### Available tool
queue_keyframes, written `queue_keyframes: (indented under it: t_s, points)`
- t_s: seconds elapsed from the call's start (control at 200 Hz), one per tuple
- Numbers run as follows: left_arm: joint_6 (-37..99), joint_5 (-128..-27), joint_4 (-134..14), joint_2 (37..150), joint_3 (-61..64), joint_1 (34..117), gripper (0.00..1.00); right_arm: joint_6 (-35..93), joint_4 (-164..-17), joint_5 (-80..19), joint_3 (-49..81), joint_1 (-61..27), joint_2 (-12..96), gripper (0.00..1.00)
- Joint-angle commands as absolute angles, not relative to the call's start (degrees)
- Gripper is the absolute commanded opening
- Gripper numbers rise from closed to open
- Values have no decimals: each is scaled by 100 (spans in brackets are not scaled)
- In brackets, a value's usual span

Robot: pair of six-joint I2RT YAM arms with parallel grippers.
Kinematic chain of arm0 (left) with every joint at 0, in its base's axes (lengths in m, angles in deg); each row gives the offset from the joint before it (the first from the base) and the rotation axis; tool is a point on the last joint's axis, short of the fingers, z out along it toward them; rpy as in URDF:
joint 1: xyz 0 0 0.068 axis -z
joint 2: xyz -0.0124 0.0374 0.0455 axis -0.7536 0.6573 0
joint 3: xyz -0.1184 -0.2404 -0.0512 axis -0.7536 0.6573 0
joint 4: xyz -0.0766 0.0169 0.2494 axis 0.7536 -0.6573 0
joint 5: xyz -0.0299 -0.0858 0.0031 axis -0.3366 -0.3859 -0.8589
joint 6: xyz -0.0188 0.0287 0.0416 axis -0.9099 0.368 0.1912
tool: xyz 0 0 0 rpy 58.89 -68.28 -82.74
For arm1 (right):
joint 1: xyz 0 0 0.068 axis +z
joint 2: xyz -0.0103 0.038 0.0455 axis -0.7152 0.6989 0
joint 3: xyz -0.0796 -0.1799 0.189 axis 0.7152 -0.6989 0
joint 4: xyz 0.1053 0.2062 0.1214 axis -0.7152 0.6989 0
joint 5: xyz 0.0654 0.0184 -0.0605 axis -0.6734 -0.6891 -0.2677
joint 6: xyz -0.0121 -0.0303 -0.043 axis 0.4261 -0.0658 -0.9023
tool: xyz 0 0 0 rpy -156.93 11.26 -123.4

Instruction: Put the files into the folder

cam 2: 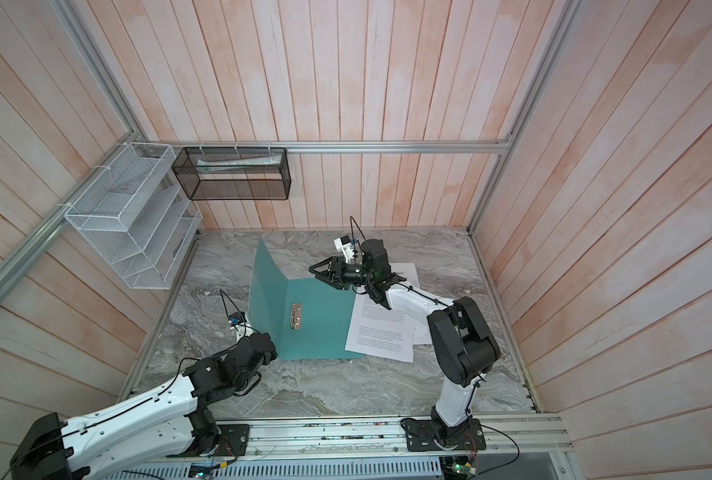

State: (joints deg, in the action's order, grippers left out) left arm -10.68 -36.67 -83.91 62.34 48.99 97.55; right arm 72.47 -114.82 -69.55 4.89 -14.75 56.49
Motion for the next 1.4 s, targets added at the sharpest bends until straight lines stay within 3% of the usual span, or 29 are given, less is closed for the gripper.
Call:
queue_keyframes:
  t_s: [0.0,0.1,0.19,0.45,0.6,0.84,1.005,1.27,1.396]
  points:
    - [-1600,-4307,-8087,5976,5234,9509,38,6791,-11016,-6727,576,-1302,5893,50]
    - [-1847,-4240,-8548,5414,5324,9448,66,6431,-10480,-6450,749,-1143,5967,50]
    - [-2010,-4124,-9090,4744,5279,9436,76,6079,-10015,-6141,917,-1014,6040,49]
    - [-2360,-3709,-11328,3191,4106,9434,77,5499,-9308,-5639,1418,-843,6277,49]
    - [-1711,-3609,-11373,3132,3221,9434,77,5198,-8909,-5376,1920,-693,6512,49]
    - [-552,-4098,-9638,4364,3245,9434,78,4721,-8470,-4920,2002,-672,6456,48]
    - [156,-4851,-7787,5732,3436,9438,79,4266,-8447,-4276,1296,-1015,5680,49]
    - [904,-6071,-5972,8100,2793,9359,80,3888,-8517,-3560,-524,-2712,4211,55]
    - [997,-6802,-5365,9041,2502,9255,80,3887,-8389,-3966,-1013,-3734,3838,56]
